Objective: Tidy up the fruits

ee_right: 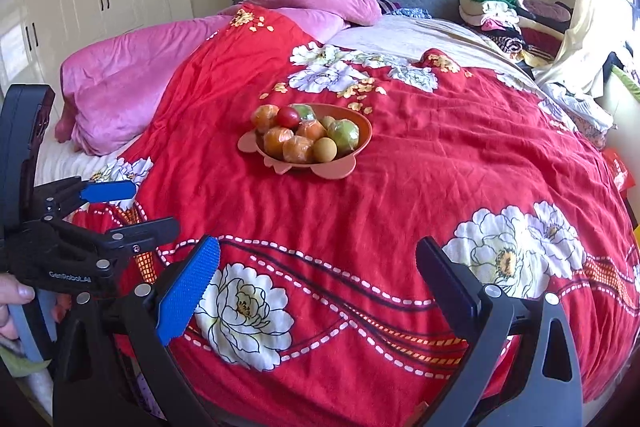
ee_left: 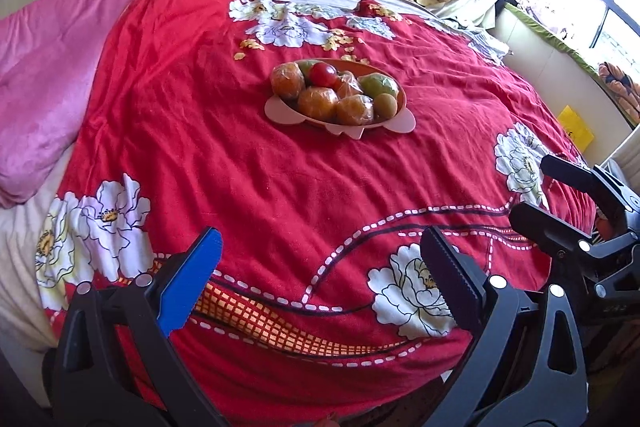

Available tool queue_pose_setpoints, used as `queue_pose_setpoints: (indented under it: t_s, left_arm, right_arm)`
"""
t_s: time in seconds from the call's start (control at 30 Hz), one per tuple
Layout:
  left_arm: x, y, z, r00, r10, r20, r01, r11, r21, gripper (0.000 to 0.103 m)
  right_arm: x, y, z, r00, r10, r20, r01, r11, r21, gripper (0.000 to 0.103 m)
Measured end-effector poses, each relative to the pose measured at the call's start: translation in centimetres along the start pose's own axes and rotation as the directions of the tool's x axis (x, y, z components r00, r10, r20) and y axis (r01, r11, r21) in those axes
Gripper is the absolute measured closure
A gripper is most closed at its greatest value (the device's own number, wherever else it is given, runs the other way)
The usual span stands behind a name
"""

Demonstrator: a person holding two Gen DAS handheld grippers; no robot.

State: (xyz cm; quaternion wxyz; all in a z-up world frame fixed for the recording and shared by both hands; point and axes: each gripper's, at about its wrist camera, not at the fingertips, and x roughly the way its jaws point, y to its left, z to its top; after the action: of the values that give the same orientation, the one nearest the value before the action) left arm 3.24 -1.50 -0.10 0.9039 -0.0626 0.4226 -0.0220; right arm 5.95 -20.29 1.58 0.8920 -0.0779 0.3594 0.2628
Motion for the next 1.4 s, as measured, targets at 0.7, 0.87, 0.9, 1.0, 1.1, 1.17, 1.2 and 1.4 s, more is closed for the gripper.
queue_pose_setpoints:
  t_s: [0.7, 0.87, 0.9, 1.0, 1.1, 1.17, 1.2, 1.4]
  left_arm:
    - [-0.34, 0.3, 0.1, 1.0, 0.023, 0.0, -0.023, 1.0, -0.019, 0.01]
    - [-0.33, 0.48, 0.1, 1.0, 0.018, -0.002, -0.019, 0.999, -0.032, 0.01]
    - [-0.35, 0.52, 0.11, 1.0, 0.024, -0.003, -0.024, 0.999, -0.034, 0.01]
    - [-0.43, 0.55, 0.15, 1.0, 0.027, 0.0, -0.027, 0.999, -0.034, 0.01]
    - [-0.55, 0.6, 0.19, 1.0, 0.028, 0.004, -0.028, 0.999, -0.036, 0.01]
    - [-0.64, 0.62, 0.21, 0.999, 0.034, 0.008, -0.033, 0.999, -0.036, 0.01]
    - [-0.68, 0.62, 0.23, 0.999, 0.034, 0.011, -0.034, 0.999, -0.037, 0.01]
    - [-0.82, 0.71, 0.33, 0.999, 0.044, 0.014, -0.043, 0.998, -0.04, 0.01]
  right_arm:
    - [0.33, -0.15, -0.09, 1.0, -0.003, -0.006, 0.003, 1.0, 0.009, 0.005]
    - [0.34, -0.16, -0.07, 1.0, -0.002, -0.007, 0.002, 1.0, 0.01, 0.005]
    - [0.35, -0.17, -0.07, 1.0, -0.003, -0.007, 0.003, 1.0, 0.01, 0.005]
    - [0.3, -0.2, -0.08, 1.0, -0.004, -0.007, 0.004, 1.0, 0.01, 0.005]
    - [0.25, -0.23, -0.09, 1.0, -0.004, -0.005, 0.004, 1.0, 0.01, 0.005]
    - [0.27, -0.2, -0.09, 1.0, -0.005, -0.007, 0.005, 1.0, 0.01, 0.005]
    - [0.27, -0.2, -0.08, 1.0, -0.005, -0.006, 0.005, 1.0, 0.01, 0.005]
    - [0.25, -0.22, -0.09, 1.0, -0.004, -0.004, 0.004, 1.0, 0.009, 0.005]
